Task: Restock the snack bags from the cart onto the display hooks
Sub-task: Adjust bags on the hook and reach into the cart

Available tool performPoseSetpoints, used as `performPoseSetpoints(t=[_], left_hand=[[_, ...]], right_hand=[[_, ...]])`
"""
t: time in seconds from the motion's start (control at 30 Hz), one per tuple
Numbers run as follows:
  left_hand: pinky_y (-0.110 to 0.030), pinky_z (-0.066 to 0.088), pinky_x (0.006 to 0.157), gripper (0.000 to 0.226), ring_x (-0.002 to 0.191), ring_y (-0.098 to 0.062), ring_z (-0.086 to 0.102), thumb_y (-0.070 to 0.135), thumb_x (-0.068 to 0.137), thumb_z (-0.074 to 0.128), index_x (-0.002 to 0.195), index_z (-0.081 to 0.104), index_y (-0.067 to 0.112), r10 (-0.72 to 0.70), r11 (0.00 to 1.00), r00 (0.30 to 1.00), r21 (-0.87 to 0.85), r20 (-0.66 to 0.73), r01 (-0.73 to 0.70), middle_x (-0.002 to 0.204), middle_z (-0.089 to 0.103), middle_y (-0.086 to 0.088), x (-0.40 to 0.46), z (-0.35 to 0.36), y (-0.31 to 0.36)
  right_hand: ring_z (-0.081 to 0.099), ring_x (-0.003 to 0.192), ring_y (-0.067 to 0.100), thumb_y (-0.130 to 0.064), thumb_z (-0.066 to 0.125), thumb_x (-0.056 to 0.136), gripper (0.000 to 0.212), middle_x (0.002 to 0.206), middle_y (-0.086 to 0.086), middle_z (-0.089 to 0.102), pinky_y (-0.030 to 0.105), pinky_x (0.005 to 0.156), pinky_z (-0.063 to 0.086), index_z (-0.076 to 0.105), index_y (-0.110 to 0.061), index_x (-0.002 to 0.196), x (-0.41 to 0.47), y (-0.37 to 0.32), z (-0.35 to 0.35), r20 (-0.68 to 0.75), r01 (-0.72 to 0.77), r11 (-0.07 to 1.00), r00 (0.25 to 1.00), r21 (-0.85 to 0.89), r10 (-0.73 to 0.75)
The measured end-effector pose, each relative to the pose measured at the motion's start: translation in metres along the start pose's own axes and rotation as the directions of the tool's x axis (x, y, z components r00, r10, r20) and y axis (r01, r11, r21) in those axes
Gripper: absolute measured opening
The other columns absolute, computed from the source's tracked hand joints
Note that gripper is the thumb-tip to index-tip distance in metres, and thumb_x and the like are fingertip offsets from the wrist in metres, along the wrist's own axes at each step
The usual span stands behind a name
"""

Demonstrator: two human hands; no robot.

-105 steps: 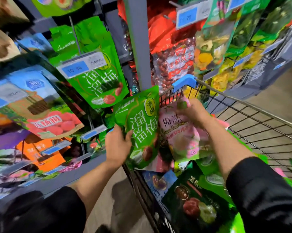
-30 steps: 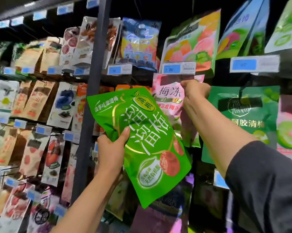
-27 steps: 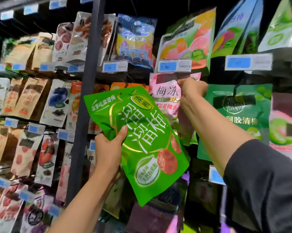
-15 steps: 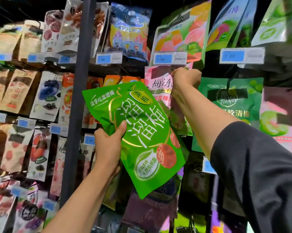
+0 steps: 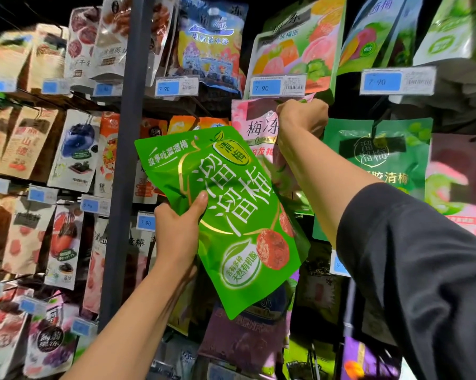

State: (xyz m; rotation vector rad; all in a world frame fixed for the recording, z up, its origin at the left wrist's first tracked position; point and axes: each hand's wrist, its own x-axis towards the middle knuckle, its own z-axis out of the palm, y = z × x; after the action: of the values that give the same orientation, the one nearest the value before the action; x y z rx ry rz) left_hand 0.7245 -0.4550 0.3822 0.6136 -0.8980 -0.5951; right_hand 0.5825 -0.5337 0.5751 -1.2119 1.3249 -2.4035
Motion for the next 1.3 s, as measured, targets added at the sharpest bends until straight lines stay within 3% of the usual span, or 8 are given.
performPoseSetpoints(t=[0.13, 0.27, 0.57, 0.7, 0.83, 0.93, 1.17, 1.3], left_hand=[[-0.057, 0.054, 0.085, 0.024, 0.092, -0.033, 0.069, 0.015, 0.083, 0.073, 0.101, 0.066, 0.001, 0.007, 1.0, 1.0, -0.013, -0.005, -0.007, 0.097, 0.071, -0.015, 0.0, 0.003, -0.001], [-0.056, 0.055, 0.084, 0.008, 0.09, -0.031, 0.07, 0.013, 0.083, 0.072, 0.089, 0.068, 0.01, 0.003, 1.0, 1.0, -0.019, -0.005, -0.004, 0.092, 0.072, -0.011, 0.001, 0.004, -0.002], [-0.056, 0.054, 0.085, 0.007, 0.09, -0.031, 0.07, 0.013, 0.082, 0.074, 0.084, 0.067, 0.012, -0.029, 0.999, 0.999, -0.043, -0.038, 0.027, 0.09, 0.072, -0.009, 0.004, 0.003, -0.004], [-0.055, 0.054, 0.085, 0.017, 0.094, -0.032, 0.069, 0.013, 0.082, 0.074, 0.093, 0.065, 0.005, -0.04, 0.997, 0.999, -0.073, -0.032, 0.038, 0.097, 0.07, -0.014, 0.004, 0.004, -0.003], [-0.055, 0.054, 0.085, 0.052, 0.1, -0.033, 0.067, 0.021, 0.077, 0.078, 0.115, 0.055, -0.007, -0.034, 0.995, 0.999, -0.099, -0.008, 0.033, 0.111, 0.065, -0.021, 0.001, 0.009, -0.001], [-0.052, 0.055, 0.085, 0.038, 0.098, -0.032, 0.068, 0.014, 0.083, 0.073, 0.111, 0.058, -0.007, -0.034, 0.994, 0.999, -0.101, -0.001, 0.033, 0.107, 0.068, -0.019, 0.0, 0.013, -0.002], [-0.046, 0.056, 0.083, 0.024, 0.094, -0.029, 0.069, 0.009, 0.085, 0.069, 0.106, 0.062, -0.001, -0.04, 0.994, 0.999, -0.099, 0.019, 0.042, 0.098, 0.07, -0.012, -0.003, 0.017, -0.003], [-0.049, 0.056, 0.085, 0.019, 0.094, -0.03, 0.069, 0.009, 0.085, 0.069, 0.101, 0.064, 0.002, -0.034, 0.995, 0.999, -0.095, 0.019, 0.036, 0.099, 0.071, -0.012, -0.001, 0.017, -0.002]], right_hand=[[0.065, 0.072, 0.017, -0.018, 0.079, 0.07, 0.017, 0.08, -0.001, 0.069, 0.029, 0.062, 0.055, 0.073, -0.01, 0.084, 0.0, 0.008, 0.004, 0.068, 0.025, 1.0, 0.997, -0.011, -0.024], [0.061, 0.077, 0.021, -0.025, 0.082, 0.068, 0.026, 0.086, 0.001, 0.065, 0.026, 0.065, 0.047, 0.066, -0.011, 0.085, 0.003, 0.018, 0.0, 0.101, 0.065, 0.997, 0.993, 0.032, -0.068], [0.066, 0.085, 0.031, 0.002, 0.075, 0.06, 0.032, 0.082, 0.009, 0.062, 0.05, 0.077, 0.056, 0.051, -0.009, 0.077, 0.0, 0.039, -0.001, 0.292, -0.037, 0.969, 0.956, 0.242, -0.036], [0.068, 0.082, 0.026, 0.006, 0.079, 0.06, 0.051, 0.101, 0.021, 0.065, 0.034, 0.066, 0.055, 0.037, -0.006, 0.085, 0.0, 0.039, -0.008, 0.323, -0.159, 0.934, 0.945, 0.321, 0.05], [0.069, 0.062, 0.024, 0.018, 0.076, 0.06, 0.047, 0.084, 0.023, 0.069, 0.032, 0.057, 0.057, 0.04, -0.006, 0.077, 0.003, 0.025, -0.013, 0.276, -0.181, 0.85, 0.96, 0.495, 0.044], [0.071, 0.069, 0.028, 0.014, 0.082, 0.054, 0.046, 0.072, 0.015, 0.069, 0.044, 0.066, 0.06, 0.044, -0.009, 0.067, 0.008, 0.014, -0.009, 0.18, -0.122, 0.875, 0.983, 0.468, 0.041], [0.059, 0.073, 0.018, -0.006, 0.087, 0.057, 0.049, 0.063, -0.005, 0.05, 0.032, 0.064, 0.051, 0.039, -0.014, 0.06, 0.009, 0.006, -0.003, 0.079, -0.087, 0.964, 0.995, 0.25, 0.069], [0.066, 0.072, 0.02, -0.006, 0.087, 0.05, 0.045, 0.071, 0.003, 0.065, 0.036, 0.063, 0.056, 0.044, -0.014, 0.059, 0.007, 0.005, 0.001, 0.05, -0.109, 0.957, 0.994, 0.27, 0.1]])
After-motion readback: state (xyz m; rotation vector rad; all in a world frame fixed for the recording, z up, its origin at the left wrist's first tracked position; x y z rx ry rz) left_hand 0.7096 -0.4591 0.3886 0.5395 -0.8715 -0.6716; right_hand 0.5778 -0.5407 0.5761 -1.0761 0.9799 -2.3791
